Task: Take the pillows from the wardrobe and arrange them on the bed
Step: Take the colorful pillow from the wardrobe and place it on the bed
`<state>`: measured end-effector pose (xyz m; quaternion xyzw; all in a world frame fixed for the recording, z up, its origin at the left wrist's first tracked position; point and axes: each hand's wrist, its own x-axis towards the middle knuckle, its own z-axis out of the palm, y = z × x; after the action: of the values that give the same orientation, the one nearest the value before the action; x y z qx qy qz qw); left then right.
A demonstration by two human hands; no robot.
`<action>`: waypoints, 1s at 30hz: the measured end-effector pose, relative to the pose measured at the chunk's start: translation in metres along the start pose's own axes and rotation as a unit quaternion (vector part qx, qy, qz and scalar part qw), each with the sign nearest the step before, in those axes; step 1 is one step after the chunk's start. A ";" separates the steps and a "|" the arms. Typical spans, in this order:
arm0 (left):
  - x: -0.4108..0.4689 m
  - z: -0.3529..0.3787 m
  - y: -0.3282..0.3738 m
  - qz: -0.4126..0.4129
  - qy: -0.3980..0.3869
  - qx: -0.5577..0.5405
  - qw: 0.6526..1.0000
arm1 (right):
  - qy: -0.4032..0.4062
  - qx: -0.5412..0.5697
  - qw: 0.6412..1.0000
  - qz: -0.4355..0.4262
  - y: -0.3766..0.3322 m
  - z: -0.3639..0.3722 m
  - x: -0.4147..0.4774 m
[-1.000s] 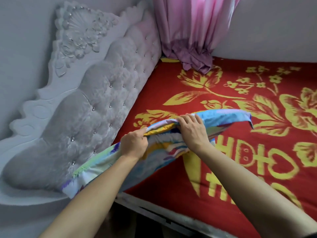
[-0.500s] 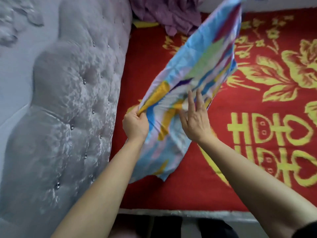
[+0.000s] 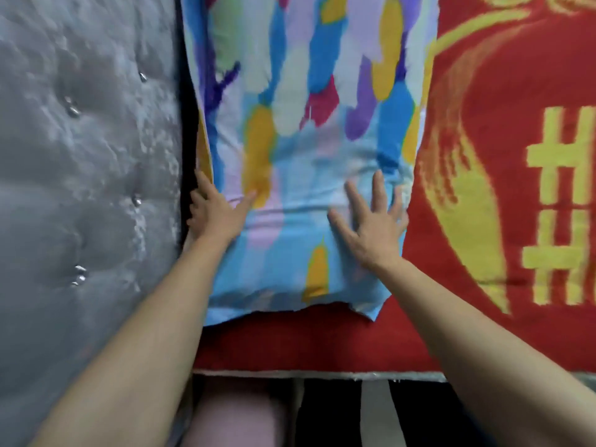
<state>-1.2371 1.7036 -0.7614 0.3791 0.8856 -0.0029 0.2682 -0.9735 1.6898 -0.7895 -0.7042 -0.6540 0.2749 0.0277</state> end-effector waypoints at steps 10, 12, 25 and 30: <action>0.005 -0.007 0.004 0.054 0.102 -0.108 0.987 | 0.137 0.189 0.961 0.147 -0.001 -0.027 0.009; -0.003 -0.018 0.016 0.083 0.143 -0.163 0.973 | 0.195 0.193 0.954 0.119 -0.012 -0.041 0.007; 0.023 -0.015 0.013 0.076 0.091 -0.012 0.993 | 0.093 -0.015 0.995 -0.022 -0.018 -0.060 0.054; -0.014 0.037 -0.022 0.100 0.039 0.023 0.994 | -0.003 -0.084 0.994 -0.071 0.000 -0.024 0.026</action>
<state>-1.2258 1.6708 -0.7908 0.4721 0.8526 0.0184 0.2235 -0.9631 1.7220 -0.7785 -0.6554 -0.7229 0.2184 -0.0140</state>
